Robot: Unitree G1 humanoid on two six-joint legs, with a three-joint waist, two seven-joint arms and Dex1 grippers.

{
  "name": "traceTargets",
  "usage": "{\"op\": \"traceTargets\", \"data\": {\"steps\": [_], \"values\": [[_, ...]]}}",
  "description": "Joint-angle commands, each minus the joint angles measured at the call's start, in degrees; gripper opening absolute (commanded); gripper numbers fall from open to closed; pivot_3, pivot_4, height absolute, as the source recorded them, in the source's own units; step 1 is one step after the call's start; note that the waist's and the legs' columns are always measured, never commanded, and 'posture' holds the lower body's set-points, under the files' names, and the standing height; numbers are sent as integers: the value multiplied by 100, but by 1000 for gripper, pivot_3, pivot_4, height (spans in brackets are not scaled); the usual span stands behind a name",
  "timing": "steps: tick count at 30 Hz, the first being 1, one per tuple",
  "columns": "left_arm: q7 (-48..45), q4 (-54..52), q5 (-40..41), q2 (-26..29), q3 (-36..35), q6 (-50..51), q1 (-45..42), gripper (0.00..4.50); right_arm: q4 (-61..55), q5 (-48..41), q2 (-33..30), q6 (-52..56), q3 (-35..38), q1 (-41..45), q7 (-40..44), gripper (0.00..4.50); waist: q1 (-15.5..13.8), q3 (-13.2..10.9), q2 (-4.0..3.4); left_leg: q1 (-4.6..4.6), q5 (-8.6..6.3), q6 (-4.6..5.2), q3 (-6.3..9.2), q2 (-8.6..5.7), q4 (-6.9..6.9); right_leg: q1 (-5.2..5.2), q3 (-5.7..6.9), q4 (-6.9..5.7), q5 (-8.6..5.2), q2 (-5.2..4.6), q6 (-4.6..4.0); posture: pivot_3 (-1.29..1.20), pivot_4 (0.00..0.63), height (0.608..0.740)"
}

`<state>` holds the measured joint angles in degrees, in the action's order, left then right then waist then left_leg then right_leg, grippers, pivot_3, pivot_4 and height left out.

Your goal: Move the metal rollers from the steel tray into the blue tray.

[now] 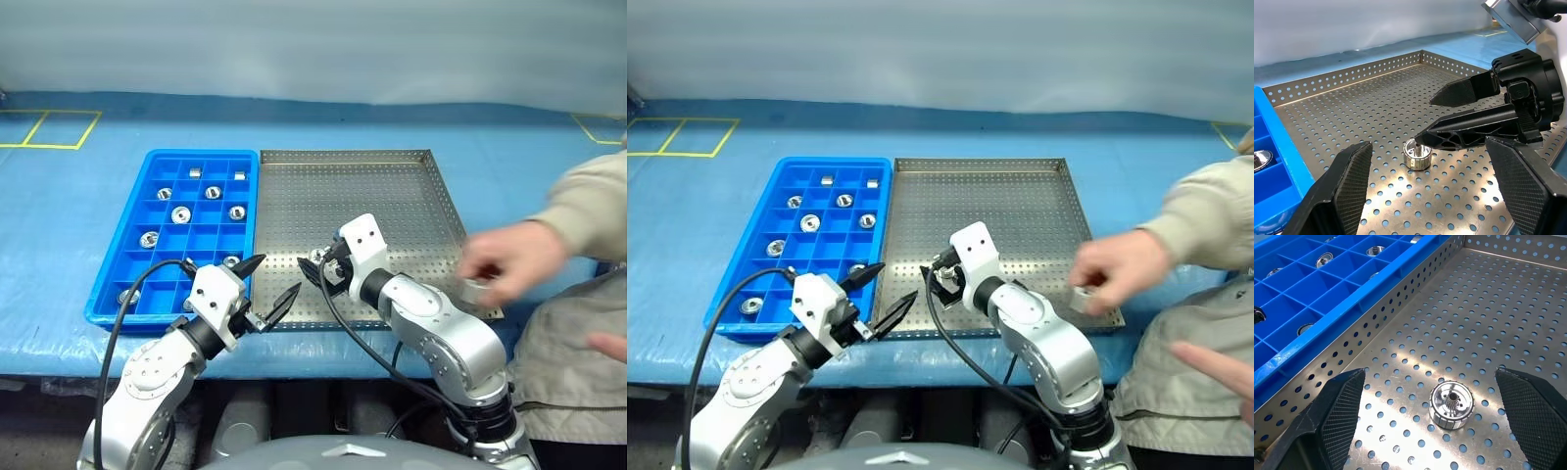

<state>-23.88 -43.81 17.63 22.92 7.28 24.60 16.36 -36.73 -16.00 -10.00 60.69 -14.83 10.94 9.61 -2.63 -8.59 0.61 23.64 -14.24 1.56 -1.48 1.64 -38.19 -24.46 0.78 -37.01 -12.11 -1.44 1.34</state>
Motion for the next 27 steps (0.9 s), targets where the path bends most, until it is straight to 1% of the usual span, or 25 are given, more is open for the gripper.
{"op": "traceTargets", "data": {"steps": [1,20,22,27], "values": [[-39,-126,12,34,-54,-124,1,4029,-132,-27,7,-5,24,74,18,4471,0,0,0,0,0,0,0,0,0,0,0,0,0,0,0,181,150,740],[18,-143,30,4,-46,-73,-16,4029,-59,6,101,-27,80,132,-50,4471,-4,0,0,0,0,0,0,0,0,0,0,0,0,0,0,182,150,740],[32,-145,32,-3,-55,-63,-29,4029,21,40,140,-78,98,156,-85,4471,-3,0,0,0,0,0,0,0,0,0,0,0,0,0,0,181,150,740],[103,-194,-12,13,-121,-47,52,4029,748,220,274,-528,87,294,-134,4471,-7,0,1,-1,0,0,-1,0,0,0,0,0,0,0,0,205,150,740]]}}
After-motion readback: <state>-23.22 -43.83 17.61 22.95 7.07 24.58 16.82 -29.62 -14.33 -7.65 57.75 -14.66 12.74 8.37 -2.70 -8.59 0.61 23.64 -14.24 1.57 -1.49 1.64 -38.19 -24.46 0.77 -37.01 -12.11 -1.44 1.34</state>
